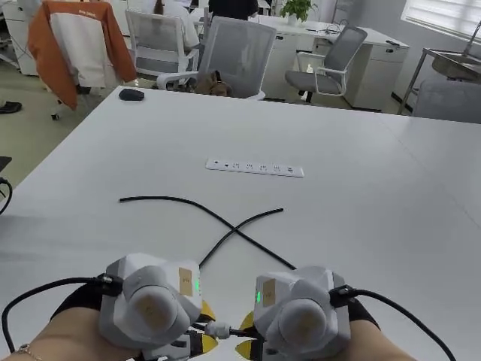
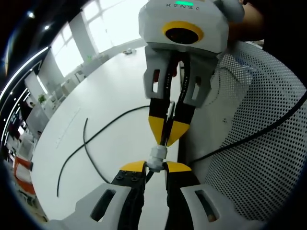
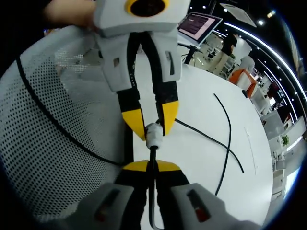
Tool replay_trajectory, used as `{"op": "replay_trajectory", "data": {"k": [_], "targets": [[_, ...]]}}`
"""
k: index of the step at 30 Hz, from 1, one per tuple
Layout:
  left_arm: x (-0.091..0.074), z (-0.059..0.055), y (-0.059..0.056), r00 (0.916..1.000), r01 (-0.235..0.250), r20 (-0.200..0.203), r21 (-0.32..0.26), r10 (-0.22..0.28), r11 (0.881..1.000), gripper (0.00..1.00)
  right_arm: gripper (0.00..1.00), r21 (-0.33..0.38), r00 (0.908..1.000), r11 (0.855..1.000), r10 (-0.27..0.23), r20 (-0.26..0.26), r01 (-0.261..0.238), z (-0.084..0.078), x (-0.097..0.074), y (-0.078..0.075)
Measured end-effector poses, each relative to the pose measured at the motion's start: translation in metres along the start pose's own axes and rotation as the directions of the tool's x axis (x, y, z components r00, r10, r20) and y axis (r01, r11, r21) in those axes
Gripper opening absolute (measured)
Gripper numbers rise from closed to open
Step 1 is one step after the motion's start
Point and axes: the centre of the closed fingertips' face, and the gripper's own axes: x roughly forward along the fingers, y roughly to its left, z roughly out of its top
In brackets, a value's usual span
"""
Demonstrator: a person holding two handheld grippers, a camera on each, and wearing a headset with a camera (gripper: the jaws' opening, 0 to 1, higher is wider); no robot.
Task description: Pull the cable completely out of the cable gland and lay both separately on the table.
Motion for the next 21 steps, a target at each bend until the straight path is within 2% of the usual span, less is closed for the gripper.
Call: {"op": "replay_trajectory", "data": {"k": [5, 8, 9, 13, 17, 20, 21], "targets": [[0.003, 0.0, 0.002, 1.0, 0.002, 0.007, -0.01, -0.002, 1.0, 0.17, 0.02, -0.009, 1.0, 1.0, -0.006, -0.006, 0.006, -0.004, 0.002, -0.003], [0.002, 0.0, 0.005, 0.9999, -0.013, 0.006, -0.012, 0.013, 1.0, 0.17, 0.02, 0.019, 0.9998, 1.0, -0.018, -0.012, 0.018, -0.006, 0.001, -0.006], [0.001, -0.004, 0.008, 0.9995, -0.03, -0.01, 0.0, 0.03, 1.0, 0.17, 0.02, 0.019, 0.9992, 0.999, -0.027, -0.03, 0.028, -0.01, 0.002, -0.008], [-0.002, -0.003, 0.006, 0.9995, -0.03, -0.01, -0.016, 0.03, 0.999, 0.17, 0.02, 0.028, 0.9969, 0.999, -0.034, -0.071, 0.036, -0.02, 0.003, -0.011], [-0.003, -0.005, 0.004, 0.9991, -0.032, -0.027, -0.015, 0.031, 0.999, 0.17, 0.02, 0.028, 0.9887, 0.998, -0.046, -0.142, 0.051, -0.035, 0.002, -0.013], [-0.004, -0.003, 0.005, 0.9991, -0.037, -0.022, -0.018, 0.037, 0.999, 0.17, 0.02, 0.078, 0.9846, 0.994, -0.058, -0.165, 0.071, -0.04, -0.001, -0.015], [-0.004, -0.003, 0.006, 0.999, -0.039, -0.023, -0.021, 0.039, 0.999, 0.17, 0.02, 0.093, 0.9807, 0.992, -0.067, -0.184, 0.085, -0.045, -0.002, -0.019]]}}
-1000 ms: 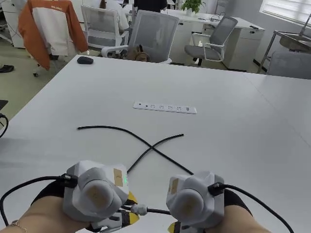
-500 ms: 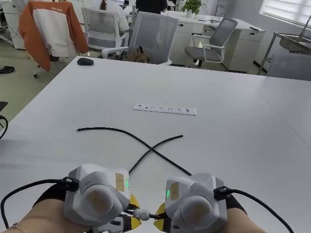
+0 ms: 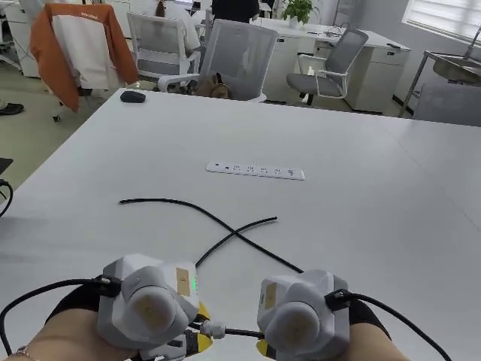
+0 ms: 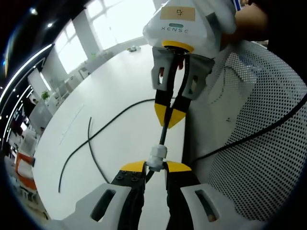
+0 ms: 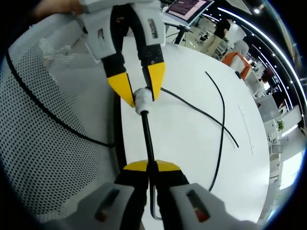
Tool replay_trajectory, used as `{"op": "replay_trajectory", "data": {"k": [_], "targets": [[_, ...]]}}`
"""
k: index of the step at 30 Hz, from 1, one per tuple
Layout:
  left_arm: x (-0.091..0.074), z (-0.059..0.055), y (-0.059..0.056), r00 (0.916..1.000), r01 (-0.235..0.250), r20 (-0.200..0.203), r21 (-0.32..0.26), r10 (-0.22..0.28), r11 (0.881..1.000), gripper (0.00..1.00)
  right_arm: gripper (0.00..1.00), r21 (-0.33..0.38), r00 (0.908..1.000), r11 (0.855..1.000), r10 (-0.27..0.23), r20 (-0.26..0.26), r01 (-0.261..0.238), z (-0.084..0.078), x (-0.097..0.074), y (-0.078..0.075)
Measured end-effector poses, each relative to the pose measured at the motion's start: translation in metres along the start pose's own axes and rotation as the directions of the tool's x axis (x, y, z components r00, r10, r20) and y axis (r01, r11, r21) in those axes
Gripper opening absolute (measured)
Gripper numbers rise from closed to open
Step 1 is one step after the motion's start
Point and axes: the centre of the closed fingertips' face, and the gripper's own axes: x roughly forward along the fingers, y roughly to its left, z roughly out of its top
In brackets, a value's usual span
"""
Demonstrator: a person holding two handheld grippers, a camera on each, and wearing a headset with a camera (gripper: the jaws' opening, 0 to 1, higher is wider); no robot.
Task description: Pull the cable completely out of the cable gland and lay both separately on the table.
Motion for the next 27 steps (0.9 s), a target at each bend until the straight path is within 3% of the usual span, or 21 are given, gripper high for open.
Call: {"op": "replay_trajectory", "data": {"k": [8, 14, 16, 17, 19, 22, 24, 27], "targets": [[-0.002, 0.001, 0.0, 1.0, -0.007, -0.003, -0.004, 0.007, 1.0, 0.17, 0.03, 0.064, 0.9969, 0.998, -0.005, -0.078, 0.01, -0.02, 0.001, -0.005], [-0.002, 0.0, -0.002, 0.9999, -0.001, -0.011, 0.004, 0.001, 1.0, 0.17, 0.11, 0.076, 0.9948, 0.997, 0.027, -0.098, -0.02, -0.024, 0.002, 0.002], [-0.002, 0.002, -0.002, 1.0, -0.001, -0.008, 0.007, 0.001, 1.0, 0.17, 0.15, 0.095, 0.9981, 0.994, 0.054, -0.029, -0.051, -0.011, 0.002, 0.006], [-0.002, 0.003, -0.002, 1.0, -0.001, -0.003, 0.007, 0.001, 1.0, 0.17, 0.17, 0.072, 0.9972, 0.995, 0.071, 0.026, -0.072, 0.001, 0.002, 0.009], [-0.002, 0.005, -0.002, 1.0, 0.001, 0.004, 0.01, -0.001, 1.0, 0.17, 0.19, 0.002, 0.9933, 0.996, 0.084, 0.08, -0.084, 0.016, 0.0, 0.014], [-0.001, 0.006, -0.003, 0.9999, 0.008, 0.009, 0.013, -0.008, 1.0, 0.17, 0.18, -0.073, 0.9873, 0.995, 0.078, 0.138, -0.069, 0.034, -0.003, 0.018], [0.0, 0.004, -0.002, 0.9999, 0.01, 0.005, 0.016, -0.01, 1.0, 0.17, 0.12, -0.081, 0.9797, 0.994, 0.089, 0.179, -0.076, 0.042, -0.006, 0.02], [0.002, 0.002, 0.0, 0.9999, 0.011, 0.005, 0.017, -0.011, 1.0, 0.17, 0.02, -0.112, 0.978, 0.992, 0.078, 0.193, -0.057, 0.044, -0.009, 0.019]]}}
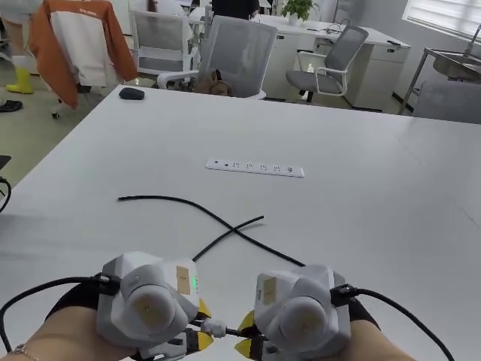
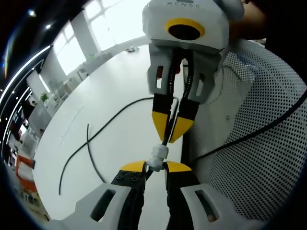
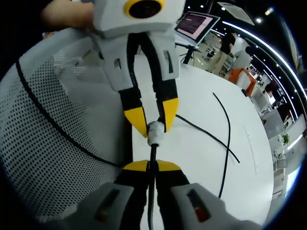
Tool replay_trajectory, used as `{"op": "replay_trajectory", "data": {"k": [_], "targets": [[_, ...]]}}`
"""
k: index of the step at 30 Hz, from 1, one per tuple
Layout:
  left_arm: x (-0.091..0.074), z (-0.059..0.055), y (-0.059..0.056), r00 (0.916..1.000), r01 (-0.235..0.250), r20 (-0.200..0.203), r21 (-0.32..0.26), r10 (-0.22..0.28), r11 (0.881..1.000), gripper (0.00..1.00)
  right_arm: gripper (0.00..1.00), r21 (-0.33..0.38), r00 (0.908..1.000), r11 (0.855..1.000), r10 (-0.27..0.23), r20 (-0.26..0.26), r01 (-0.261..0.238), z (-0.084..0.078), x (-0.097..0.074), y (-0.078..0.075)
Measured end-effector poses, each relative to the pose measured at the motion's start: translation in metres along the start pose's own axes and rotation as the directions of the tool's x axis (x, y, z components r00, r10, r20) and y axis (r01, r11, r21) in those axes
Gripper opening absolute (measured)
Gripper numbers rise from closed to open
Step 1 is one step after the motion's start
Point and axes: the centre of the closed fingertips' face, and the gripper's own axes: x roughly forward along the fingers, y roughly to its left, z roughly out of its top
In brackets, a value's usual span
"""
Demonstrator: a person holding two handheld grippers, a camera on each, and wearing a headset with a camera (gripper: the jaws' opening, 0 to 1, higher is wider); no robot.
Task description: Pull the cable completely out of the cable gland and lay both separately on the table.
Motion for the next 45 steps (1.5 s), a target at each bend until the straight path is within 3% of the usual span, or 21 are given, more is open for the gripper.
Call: {"op": "replay_trajectory", "data": {"k": [6, 12, 15, 16, 21, 24, 26, 38, 43, 45], "targets": [[0.0, -0.001, 0.005, 0.9999, -0.014, 0.001, 0.002, 0.014, 1.0, 0.15, 0.02, 0.007, 0.9991, 1.0, -0.011, -0.041, 0.012, -0.01, 0.001, -0.003], [-0.002, -0.001, 0.004, 0.9999, -0.015, -0.003, -0.003, 0.015, 1.0, 0.15, 0.02, 0.008, 0.9993, 1.0, -0.002, -0.036, 0.003, -0.009, 0.001, -0.002], [-0.002, 0.001, 0.002, 1.0, -0.007, 0.003, 0.01, 0.007, 1.0, 0.15, 0.02, 0.024, 0.9998, 0.999, 0.021, -0.005, -0.021, -0.004, 0.001, 0.001], [-0.001, 0.007, -0.002, 0.9995, 0.01, 0.032, 0.011, -0.01, 1.0, 0.15, 0.02, 0.06, 0.9989, 0.997, 0.042, 0.022, -0.043, -0.001, 0.001, 0.004], [0.001, 0.013, -0.009, 0.9986, 0.027, 0.043, 0.053, -0.029, 0.998, 0.15, 0.04, 0.077, 0.998, 0.995, 0.057, 0.025, -0.059, 0.001, 0.001, 0.006], [0.001, 0.013, -0.01, 0.9981, 0.034, 0.049, 0.061, -0.037, 0.998, 0.15, 0.03, 0.048, 0.998, 0.997, 0.055, 0.032, -0.057, 0.002, 0.0, 0.007], [0.001, 0.012, -0.007, 0.9987, 0.021, 0.046, 0.064, -0.024, 0.998, 0.16, 0.02, -0.03, 0.9969, 0.999, 0.046, 0.063, -0.044, 0.009, -0.002, 0.005], [0.0, 0.012, -0.013, 0.9984, 0.034, 0.041, 0.107, -0.039, 0.994, 0.18, 0.01, -0.057, 0.9951, 0.997, 0.06, 0.078, -0.056, 0.016, -0.004, 0.014], [0.0, 0.011, -0.013, 0.9985, 0.033, 0.04, 0.089, -0.037, 0.995, 0.17, 0.02, -0.053, 0.9959, 0.997, 0.055, 0.073, -0.051, 0.019, -0.004, 0.015], [-0.001, 0.01, -0.011, 0.999, 0.023, 0.035, 0.081, -0.026, 0.996, 0.17, 0.02, -0.041, 0.9981, 0.998, 0.041, 0.046, -0.039, 0.015, -0.002, 0.013]]}}
